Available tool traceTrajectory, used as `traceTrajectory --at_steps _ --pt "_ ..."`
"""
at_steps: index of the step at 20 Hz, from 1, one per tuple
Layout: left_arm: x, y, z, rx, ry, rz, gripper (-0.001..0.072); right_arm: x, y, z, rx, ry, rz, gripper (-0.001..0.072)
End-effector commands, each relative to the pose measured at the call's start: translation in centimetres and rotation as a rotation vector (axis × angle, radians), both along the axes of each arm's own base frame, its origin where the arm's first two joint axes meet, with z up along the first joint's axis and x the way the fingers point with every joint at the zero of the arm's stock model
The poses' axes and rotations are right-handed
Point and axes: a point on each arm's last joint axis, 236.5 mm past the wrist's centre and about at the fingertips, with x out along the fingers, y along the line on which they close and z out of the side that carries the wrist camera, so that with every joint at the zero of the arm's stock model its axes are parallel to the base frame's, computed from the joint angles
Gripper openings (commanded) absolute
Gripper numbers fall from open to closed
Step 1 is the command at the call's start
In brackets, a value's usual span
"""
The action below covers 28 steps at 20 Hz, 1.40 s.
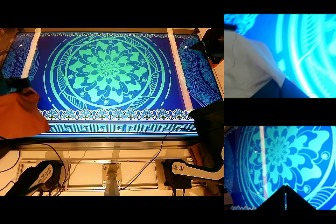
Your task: Fold the clothes and pants, and hang the long-sleeved shirts on hangers.
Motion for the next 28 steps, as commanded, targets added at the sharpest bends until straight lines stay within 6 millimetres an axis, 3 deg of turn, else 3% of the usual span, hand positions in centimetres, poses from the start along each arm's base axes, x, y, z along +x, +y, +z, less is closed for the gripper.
traceTrajectory --at_steps 1,3,5,10,12,15,16,17,18,19,22,27,28 --pt "1.4 -8.5 7.0 -0.195 -0.186 -0.194 0.0013 0.1 0.2 0.2 0.013 -0.006 0.001 0.0014" --pt "1.6 -13.1 8.8 -0.201 -0.236 -0.309 0.0013 0.1 0.2 0.2 0.012 -0.006 -0.001 0.0013" --pt "1.3 -18.0 9.3 -0.223 -0.26 -0.42 0.0013 0.1 0.0 0.2 0.006 -0.005 -0.004 0.0012" --pt "-1.2 -31.1 10.7 -0.37 -0.328 -0.666 0.0012 0.4 -0.6 0.0 -0.017 -0.011 -0.022 0.0011" --pt "-2.5 -35.2 9.2 -0.394 -0.282 -0.742 0.0012 0.4 -0.7 0.0 -0.019 -0.01 -0.024 0.0012" --pt "-3.8 -40.6 4.6 -0.398 -0.18 -0.826 0.0017 0.4 -0.7 0.0 -0.019 -0.012 -0.026 0.0014" --pt "-3.9 -42.1 3.7 -0.4 -0.176 -0.847 0.0063 0.5 -0.7 0.0 -0.019 -0.014 -0.026 0.0042" --pt "-3.9 -43.5 3.5 -0.41 -0.198 -0.862 0.0292 0.5 -0.7 0.1 -0.02 -0.016 -0.028 0.0134" --pt "-3.7 -44.8 3.7 -0.427 -0.237 -0.871 0.0621 0.6 -0.8 0.1 -0.02 -0.02 -0.031 0.025" --pt "-3.6 -45.7 4.3 -0.448 -0.274 -0.873 0.0677 0.7 -0.9 0.2 -0.02 -0.026 -0.035 0.0297" --pt "-3.1 -46.1 7.0 -0.487 -0.382 -0.865 0.0647 0.9 -1.0 0.4 -0.02 -0.035 -0.042 0.031" --pt "-0.3 -42.1 8.8 -0.41 -0.456 -0.805 0.0028 1.0 -1.0 0.3 -0.031 -0.04 -0.034 0.0301" --pt "0.4 -40.9 8.7 -0.385 -0.454 -0.786 0.0018 1.0 -1.1 0.1 -0.049 -0.044 -0.02 0.0231"
